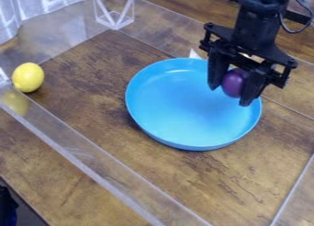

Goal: Put the purple eggplant on the blue tray

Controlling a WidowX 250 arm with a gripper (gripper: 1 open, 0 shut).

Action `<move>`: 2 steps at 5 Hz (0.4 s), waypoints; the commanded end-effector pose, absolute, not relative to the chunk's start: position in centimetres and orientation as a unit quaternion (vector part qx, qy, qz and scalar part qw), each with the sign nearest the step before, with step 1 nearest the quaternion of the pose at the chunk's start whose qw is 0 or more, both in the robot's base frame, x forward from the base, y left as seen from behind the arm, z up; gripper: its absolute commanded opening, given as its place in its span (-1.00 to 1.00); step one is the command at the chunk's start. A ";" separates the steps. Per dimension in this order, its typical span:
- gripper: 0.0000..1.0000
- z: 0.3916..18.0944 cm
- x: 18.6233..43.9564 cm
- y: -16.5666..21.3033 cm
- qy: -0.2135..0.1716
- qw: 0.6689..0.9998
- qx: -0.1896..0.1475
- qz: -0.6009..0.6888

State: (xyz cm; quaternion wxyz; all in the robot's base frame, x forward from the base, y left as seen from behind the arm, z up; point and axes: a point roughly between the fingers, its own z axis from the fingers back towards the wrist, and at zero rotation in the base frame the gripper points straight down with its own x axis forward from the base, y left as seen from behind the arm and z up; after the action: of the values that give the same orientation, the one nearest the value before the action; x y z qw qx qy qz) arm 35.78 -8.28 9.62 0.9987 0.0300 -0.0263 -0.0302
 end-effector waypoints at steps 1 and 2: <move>-1.00 13.0 35.8 -8.9 -0.077 0.996 0.022 -0.033; -1.00 12.8 35.8 -9.0 -0.078 0.996 0.023 -0.031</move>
State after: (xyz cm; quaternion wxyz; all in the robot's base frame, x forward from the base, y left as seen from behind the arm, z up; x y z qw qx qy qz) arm 35.90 -8.53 9.56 0.9986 0.0321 -0.0338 -0.0252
